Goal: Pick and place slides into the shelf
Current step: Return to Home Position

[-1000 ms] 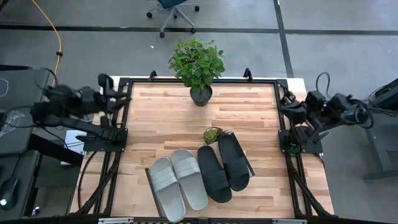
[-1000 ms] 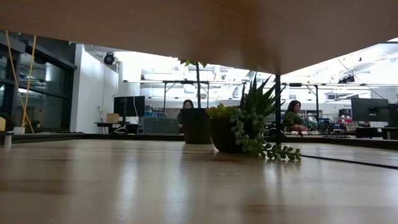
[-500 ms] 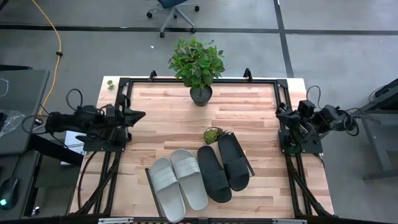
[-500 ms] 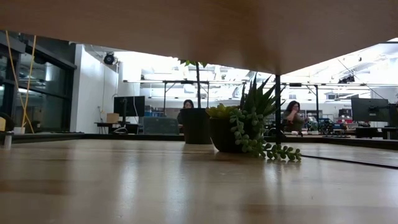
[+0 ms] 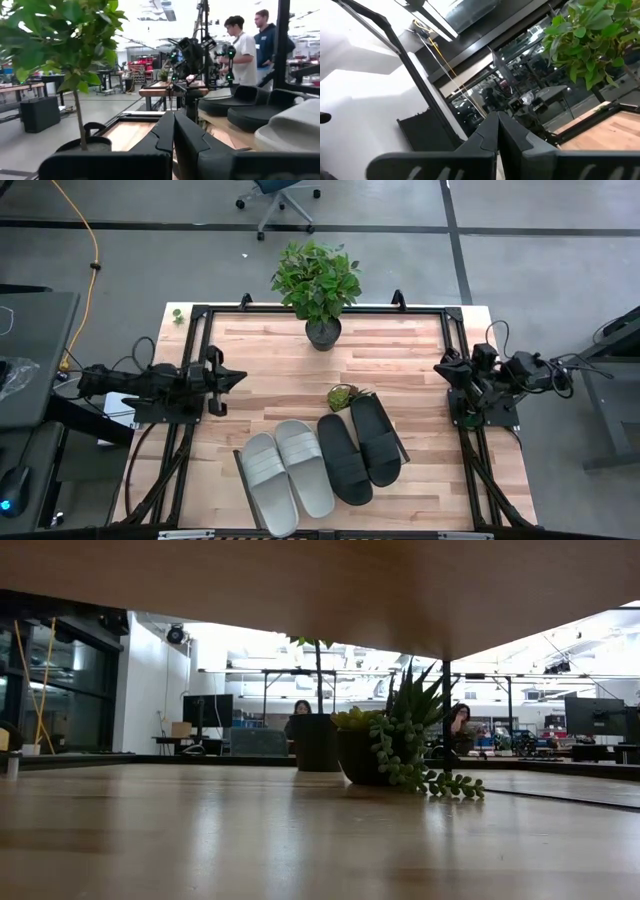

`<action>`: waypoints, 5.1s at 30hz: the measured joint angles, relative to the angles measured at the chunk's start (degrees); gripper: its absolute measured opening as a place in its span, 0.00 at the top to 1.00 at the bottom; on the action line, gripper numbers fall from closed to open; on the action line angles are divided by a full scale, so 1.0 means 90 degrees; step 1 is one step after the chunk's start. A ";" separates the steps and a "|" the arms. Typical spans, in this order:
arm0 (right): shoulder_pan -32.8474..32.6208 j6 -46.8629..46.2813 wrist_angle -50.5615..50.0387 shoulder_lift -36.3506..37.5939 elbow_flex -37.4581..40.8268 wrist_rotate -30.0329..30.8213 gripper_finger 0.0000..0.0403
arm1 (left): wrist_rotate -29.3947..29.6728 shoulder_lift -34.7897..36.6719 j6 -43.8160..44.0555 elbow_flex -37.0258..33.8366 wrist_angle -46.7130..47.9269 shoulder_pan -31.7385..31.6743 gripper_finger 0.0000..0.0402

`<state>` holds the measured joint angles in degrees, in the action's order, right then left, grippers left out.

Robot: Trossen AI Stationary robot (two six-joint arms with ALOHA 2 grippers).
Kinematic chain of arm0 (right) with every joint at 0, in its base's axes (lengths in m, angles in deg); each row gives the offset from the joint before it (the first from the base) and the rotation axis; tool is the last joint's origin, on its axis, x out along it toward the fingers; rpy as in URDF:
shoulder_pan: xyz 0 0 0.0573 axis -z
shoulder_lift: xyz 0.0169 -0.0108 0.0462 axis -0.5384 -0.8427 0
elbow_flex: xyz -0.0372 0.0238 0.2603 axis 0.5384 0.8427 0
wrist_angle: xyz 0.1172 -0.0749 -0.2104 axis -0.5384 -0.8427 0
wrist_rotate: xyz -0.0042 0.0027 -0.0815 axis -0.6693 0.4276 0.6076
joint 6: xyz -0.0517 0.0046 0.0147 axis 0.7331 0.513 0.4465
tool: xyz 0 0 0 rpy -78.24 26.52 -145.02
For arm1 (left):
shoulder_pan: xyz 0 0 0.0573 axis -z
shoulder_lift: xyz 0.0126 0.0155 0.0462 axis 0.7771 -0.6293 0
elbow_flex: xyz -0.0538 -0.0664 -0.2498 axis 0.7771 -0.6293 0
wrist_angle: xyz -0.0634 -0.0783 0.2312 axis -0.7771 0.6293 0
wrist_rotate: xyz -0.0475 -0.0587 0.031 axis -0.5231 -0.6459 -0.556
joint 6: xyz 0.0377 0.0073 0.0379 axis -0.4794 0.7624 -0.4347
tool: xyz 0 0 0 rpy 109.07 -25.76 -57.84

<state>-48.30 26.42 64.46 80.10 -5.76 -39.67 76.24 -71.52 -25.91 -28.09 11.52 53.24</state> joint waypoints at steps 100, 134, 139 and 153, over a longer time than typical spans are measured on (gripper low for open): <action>0.2261 0.2132 -0.0770 -0.0015 0.1690 -0.1816 1.00 | -0.1742 -0.0012 0.0604 -0.0004 0.1263 -0.1748 0.99; 0.2261 0.2132 -0.0773 -0.0017 0.1690 -0.1812 1.00 | -0.1742 -0.0012 0.0602 -0.0004 0.1260 -0.1748 0.99; 0.2261 0.2132 -0.0773 -0.0017 0.1690 -0.1812 1.00 | -0.1745 -0.0012 0.0603 -0.0004 0.1262 -0.1748 0.99; 0.2259 0.2132 -0.0773 -0.0017 0.1690 -0.1812 1.00 | -0.1745 -0.0011 0.0604 -0.0004 0.1261 -0.1747 0.99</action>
<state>-27.97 45.60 57.50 79.95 9.45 -55.98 60.53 -71.62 -20.48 -28.12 22.87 37.51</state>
